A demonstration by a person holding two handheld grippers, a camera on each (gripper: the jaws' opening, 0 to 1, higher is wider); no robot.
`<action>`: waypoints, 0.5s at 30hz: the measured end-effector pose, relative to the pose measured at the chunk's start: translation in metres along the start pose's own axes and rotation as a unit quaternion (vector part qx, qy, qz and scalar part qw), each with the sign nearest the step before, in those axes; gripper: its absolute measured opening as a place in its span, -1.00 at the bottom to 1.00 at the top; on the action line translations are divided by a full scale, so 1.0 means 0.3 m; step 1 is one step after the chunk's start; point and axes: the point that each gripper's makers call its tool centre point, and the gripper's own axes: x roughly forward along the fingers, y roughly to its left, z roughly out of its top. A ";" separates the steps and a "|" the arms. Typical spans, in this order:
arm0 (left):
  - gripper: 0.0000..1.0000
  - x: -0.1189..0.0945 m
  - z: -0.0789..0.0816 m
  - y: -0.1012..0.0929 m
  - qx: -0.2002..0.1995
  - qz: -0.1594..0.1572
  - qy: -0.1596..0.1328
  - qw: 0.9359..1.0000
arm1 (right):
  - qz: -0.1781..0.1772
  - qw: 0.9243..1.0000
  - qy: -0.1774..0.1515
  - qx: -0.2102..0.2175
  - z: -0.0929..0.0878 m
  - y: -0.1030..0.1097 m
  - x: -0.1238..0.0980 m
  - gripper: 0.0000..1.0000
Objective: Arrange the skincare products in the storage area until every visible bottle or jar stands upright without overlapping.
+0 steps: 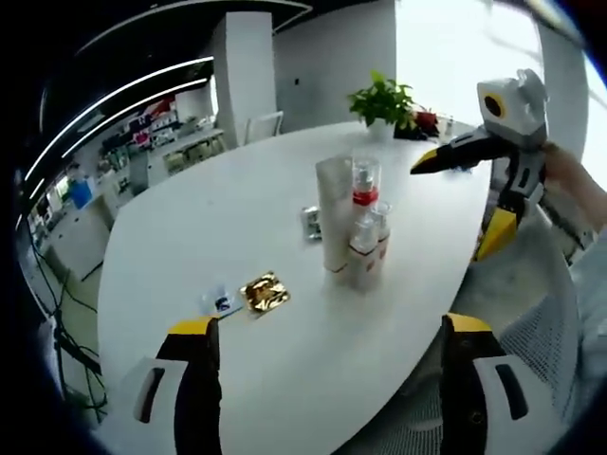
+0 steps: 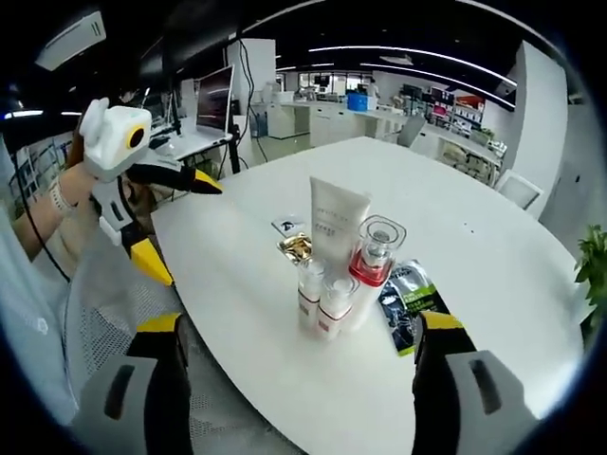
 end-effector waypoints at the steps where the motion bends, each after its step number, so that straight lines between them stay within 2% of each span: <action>1: 0.94 -0.002 -0.001 -0.001 0.000 -0.001 0.001 1.000 | 0.000 1.000 -0.001 0.000 0.001 -0.002 -0.001 0.99; 10: 0.94 -0.002 -0.013 -0.001 -0.008 -0.002 0.003 1.000 | 0.008 1.000 0.009 -0.007 -0.015 -0.006 0.005 0.99; 15: 0.94 0.001 0.004 0.016 -0.014 0.016 -0.009 1.000 | 0.011 1.000 0.008 -0.008 -0.022 -0.015 0.011 0.99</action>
